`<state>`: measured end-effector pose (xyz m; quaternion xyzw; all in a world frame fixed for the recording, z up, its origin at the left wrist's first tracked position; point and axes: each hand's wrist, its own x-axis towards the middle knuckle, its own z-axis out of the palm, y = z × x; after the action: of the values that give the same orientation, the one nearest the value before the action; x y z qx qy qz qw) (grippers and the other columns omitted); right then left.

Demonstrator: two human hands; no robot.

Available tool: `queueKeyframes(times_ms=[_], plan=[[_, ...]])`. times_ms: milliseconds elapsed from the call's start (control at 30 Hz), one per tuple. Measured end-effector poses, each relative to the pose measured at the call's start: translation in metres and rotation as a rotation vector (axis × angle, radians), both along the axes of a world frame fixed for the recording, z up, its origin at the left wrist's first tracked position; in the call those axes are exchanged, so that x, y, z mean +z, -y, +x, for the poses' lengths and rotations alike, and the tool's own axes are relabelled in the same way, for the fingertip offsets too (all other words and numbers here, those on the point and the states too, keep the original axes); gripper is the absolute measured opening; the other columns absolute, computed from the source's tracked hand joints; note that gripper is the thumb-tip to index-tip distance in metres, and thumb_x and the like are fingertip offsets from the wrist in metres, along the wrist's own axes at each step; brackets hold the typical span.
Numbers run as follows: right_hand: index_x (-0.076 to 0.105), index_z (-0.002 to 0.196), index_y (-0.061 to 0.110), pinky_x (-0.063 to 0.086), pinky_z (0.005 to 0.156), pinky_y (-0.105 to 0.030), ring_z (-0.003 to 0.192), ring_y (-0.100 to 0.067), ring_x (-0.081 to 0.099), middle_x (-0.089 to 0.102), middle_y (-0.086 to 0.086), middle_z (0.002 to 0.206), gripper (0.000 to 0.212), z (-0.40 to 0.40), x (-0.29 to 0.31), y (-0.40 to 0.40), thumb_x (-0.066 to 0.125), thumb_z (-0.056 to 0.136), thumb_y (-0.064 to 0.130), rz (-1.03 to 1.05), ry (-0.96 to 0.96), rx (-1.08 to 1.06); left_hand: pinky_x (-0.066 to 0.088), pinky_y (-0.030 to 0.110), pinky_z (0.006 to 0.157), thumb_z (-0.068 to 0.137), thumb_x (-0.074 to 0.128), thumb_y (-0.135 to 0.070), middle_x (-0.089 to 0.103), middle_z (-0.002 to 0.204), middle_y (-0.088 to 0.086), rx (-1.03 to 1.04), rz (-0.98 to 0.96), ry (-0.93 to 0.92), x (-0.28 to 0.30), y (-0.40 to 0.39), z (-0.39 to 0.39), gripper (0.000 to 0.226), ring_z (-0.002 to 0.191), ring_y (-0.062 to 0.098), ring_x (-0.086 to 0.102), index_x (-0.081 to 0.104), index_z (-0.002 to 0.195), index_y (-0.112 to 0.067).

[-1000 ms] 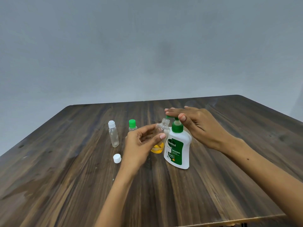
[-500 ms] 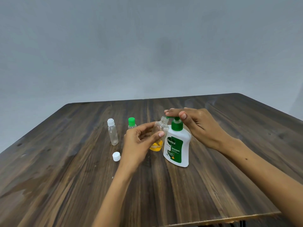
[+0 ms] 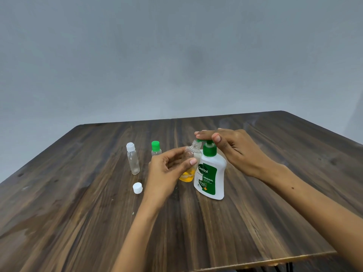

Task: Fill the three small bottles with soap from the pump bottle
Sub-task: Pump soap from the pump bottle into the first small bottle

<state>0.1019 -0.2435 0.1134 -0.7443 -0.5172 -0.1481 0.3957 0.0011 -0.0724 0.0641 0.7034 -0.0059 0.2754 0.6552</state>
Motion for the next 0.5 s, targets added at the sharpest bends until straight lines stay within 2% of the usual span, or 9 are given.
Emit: queueKeyframes(times_ms=[133,333,500], plan=[[0.062,0.128,0.017,0.043,0.104,-0.045,0.127,-0.002,0.05,0.057,0.009,0.135,0.085,-0.0007,0.0028,0.0022,0.012,0.09,0.074,-0.049,0.052,-0.01,0.056,0.023,0.087,0.066,0.076,-0.027,0.076,0.101,0.0,0.005,0.007,-0.008,0.0005,-0.0013,-0.0014,0.045,0.099,0.012,0.071,0.07,0.109,-0.015],[0.066,0.122,0.016,0.047,0.1,-0.047,0.124,-0.005,0.054,0.064,0.006,0.126,0.079,-0.0021,-0.0033,0.0005,0.017,0.092,0.071,-0.023,0.048,-0.005,0.055,0.019,0.083,0.065,0.076,-0.026,0.076,0.099,-0.001,0.0,0.002,0.0,0.0011,0.0002,-0.0013,0.046,0.096,0.01,0.072,0.069,0.109,-0.015],[0.062,0.128,0.017,0.039,0.108,-0.044,0.128,-0.002,0.049,0.057,0.008,0.135,0.083,0.0002,0.0024,0.0021,0.011,0.092,0.073,-0.06,0.101,-0.014,0.055,0.019,0.083,0.066,0.076,-0.026,0.076,0.101,0.0,0.0,0.004,0.002,0.0022,-0.0007,-0.0009,0.048,0.098,0.01,0.071,0.07,0.112,-0.012]])
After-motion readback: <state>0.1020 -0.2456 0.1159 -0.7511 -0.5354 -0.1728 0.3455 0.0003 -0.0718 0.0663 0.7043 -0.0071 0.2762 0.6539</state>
